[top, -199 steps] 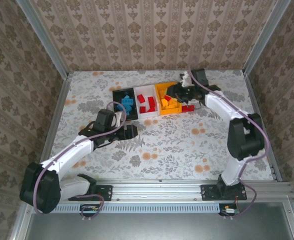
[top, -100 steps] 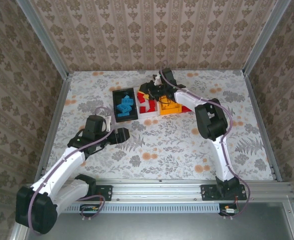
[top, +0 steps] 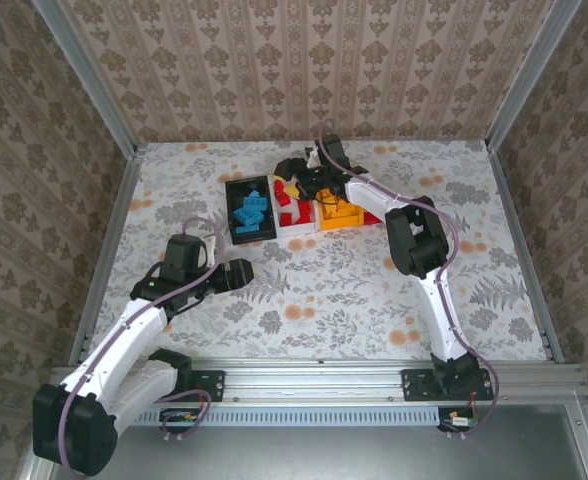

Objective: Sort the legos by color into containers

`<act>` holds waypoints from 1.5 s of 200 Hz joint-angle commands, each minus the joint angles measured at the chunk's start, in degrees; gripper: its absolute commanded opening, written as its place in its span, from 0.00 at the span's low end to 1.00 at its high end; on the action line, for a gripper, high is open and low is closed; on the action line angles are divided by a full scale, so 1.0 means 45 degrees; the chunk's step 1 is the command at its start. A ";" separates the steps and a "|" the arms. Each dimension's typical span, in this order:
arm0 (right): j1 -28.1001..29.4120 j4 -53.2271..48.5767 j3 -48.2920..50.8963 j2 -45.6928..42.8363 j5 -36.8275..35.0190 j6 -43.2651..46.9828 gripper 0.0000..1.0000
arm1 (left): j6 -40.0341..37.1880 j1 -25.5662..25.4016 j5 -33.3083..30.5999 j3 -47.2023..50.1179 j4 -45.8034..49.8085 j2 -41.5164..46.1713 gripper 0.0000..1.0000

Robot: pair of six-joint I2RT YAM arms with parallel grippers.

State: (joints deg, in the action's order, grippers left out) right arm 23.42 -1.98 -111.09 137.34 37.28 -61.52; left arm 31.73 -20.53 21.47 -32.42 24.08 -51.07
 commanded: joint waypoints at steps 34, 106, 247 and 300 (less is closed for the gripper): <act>0.0011 -0.0150 -0.0313 -0.0512 -0.0072 0.0052 0.67 | -0.0234 0.0088 0.0228 0.0019 0.0080 0.0001 0.85; -0.0168 -0.3619 -0.0606 -0.3417 -0.0644 0.3143 0.68 | -0.0097 0.0100 0.0228 0.0047 0.0191 0.0308 0.85; -0.4525 -0.8885 0.5652 -0.7845 -0.6974 0.8495 0.79 | 0.0284 -0.0747 0.0248 -0.0505 -0.1630 -0.2055 0.87; -0.4433 -0.9004 0.4756 -0.5598 -0.7199 0.8993 0.70 | 0.0377 -0.1144 0.0014 -0.0530 -0.1657 -0.2309 0.87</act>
State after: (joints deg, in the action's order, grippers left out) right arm 2.96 -41.21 -87.15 108.22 7.01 -22.90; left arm 32.60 -25.47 22.33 -33.19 17.19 -61.56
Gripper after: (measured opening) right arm 0.713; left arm 0.868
